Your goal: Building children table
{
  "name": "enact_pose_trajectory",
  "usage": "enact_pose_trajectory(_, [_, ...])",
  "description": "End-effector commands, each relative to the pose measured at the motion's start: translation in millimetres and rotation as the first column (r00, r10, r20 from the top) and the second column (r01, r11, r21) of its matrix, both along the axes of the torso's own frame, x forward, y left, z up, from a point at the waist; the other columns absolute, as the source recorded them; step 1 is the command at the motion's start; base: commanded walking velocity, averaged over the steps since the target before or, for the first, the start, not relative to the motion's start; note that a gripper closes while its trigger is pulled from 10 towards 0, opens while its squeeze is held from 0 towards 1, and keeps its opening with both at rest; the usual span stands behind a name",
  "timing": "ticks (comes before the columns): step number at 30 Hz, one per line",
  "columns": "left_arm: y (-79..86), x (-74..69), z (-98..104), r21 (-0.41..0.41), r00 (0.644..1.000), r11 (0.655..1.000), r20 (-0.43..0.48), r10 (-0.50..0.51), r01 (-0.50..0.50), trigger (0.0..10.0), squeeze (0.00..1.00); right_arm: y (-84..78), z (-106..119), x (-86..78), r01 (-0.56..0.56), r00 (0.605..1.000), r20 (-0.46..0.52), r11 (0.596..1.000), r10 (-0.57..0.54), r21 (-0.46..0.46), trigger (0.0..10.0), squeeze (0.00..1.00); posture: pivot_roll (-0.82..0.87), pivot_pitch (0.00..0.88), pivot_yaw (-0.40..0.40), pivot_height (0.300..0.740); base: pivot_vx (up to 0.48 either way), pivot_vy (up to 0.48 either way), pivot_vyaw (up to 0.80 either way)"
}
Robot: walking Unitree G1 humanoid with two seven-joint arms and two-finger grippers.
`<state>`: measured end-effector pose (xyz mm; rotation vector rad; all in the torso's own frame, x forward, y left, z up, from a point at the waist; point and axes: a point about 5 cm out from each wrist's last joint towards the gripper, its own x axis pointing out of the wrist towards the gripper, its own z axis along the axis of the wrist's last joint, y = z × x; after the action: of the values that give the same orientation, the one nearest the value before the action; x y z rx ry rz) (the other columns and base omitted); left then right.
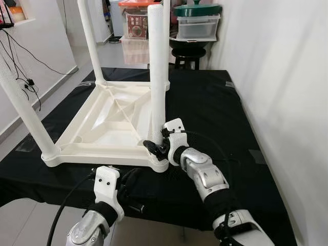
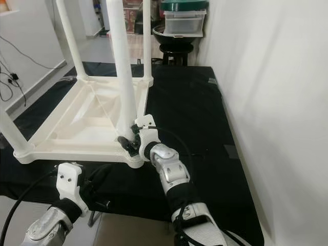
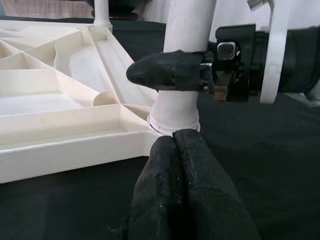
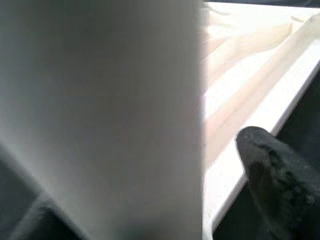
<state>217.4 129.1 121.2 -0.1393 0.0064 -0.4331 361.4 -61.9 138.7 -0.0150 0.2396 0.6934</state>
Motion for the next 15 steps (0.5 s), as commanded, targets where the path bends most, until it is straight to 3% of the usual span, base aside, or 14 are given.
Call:
enact_pose_trajectory(1, [0.3, 1.4, -2.3, -0.001, 1.000, 1.000, -0.011, 0.004, -0.004, 10.0, 0.00, 9.5, 31.2, 3.2, -0.299, 0.952, 0.103, 0.949, 0.288, 0.103, 10.0, 0.00, 0.02, 0.000, -0.006, 0.740, 0.000, 0.000, 0.00])
enact_pose_trajectory(2, [0.3, 1.4, -2.3, -0.001, 1.000, 1.000, -0.011, 0.004, -0.004, 10.0, 0.00, 9.5, 31.2, 3.2, -0.299, 0.952, 0.103, 0.949, 0.288, 0.103, 10.0, 0.00, 0.02, 0.000, -0.006, 0.740, 0.000, 0.000, 0.00])
enact_pose_trajectory(4, [0.3, 2.1, -2.2, -0.006, 1.000, 1.000, -0.011, 0.002, -0.002, 10.0, 0.00, 11.0, 38.0, -0.9, -0.463, 0.884, 0.130, 0.881, 0.450, 0.099, 10.0, 0.00, 0.02, 0.000, -0.003, 0.740, 0.000, 0.000, 0.00])
enact_pose_trajectory(5, [0.3, 2.1, -2.2, -0.006, 1.000, 1.000, -0.011, 0.002, -0.002, 10.0, 0.00, 11.0, 38.0, -0.9, -0.463, 0.884, 0.130, 0.881, 0.450, 0.099, 10.0, 0.00, 0.02, 0.000, -0.003, 0.740, 0.000, 0.000, 0.00])
enact_pose_trajectory(6, [0.2, 2.2, -2.2, -0.006, 1.000, 1.000, -0.012, 0.000, 0.000, 10.0, 0.00, 11.4, 37.6, -3.1, -0.523, 0.849, 0.133, 0.849, 0.511, 0.072, 10.0, 0.00, 0.02, 0.000, -0.002, 0.740, 0.000, 0.000, 0.00])
enact_pose_trajectory(7, [0.2, 2.2, -2.2, -0.006, 1.000, 1.000, -0.012, 0.000, 0.000, 10.0, 0.00, 11.4, 37.6, -3.1, -0.523, 0.849, 0.133, 0.849, 0.511, 0.072, 10.0, 0.00, 0.02, 0.000, -0.002, 0.740, 0.000, 0.000, 0.00])
enact_pose_trajectory(11, [0.0, 2.3, -2.4, -0.006, 1.000, 1.000, -0.013, -0.002, 0.002, 10.0, 0.00, 11.7, 33.9, -7.1, -0.612, 0.787, 0.112, 0.791, 0.607, 0.019, 10.0, 0.00, 0.03, 0.000, -0.002, 0.740, 0.000, 0.000, 0.00])
enact_pose_trajectory(12, [-0.1, 2.1, -2.5, -0.004, 1.000, 1.000, -0.014, -0.002, 0.002, 10.0, 0.00, 12.0, 30.3, -4.8, -0.602, 0.796, 0.085, 0.798, 0.600, 0.009, 4.2, 0.00, 0.03, 0.000, -0.001, 0.740, 0.000, 0.000, 0.00])
enact_pose_trajectory(14, [-0.2, 2.0, -2.5, -0.003, 1.000, 1.000, -0.014, -0.002, 0.002, 10.0, 0.00, 12.1, 27.9, -3.2, -0.594, 0.803, 0.067, 0.805, 0.592, 0.002, 4.2, 0.00, 0.03, 0.000, -0.001, 0.740, 0.000, 0.000, 0.00])
enact_pose_trajectory(15, [-0.2, 1.8, -2.5, -0.002, 1.000, 1.000, -0.015, -0.002, 0.002, 10.0, 0.00, 11.6, 26.6, -1.2, -0.579, 0.814, 0.055, 0.815, 0.578, 0.001, 0.0, 0.00, 0.04, 0.000, -0.003, 0.740, 0.000, 0.000, 0.00])
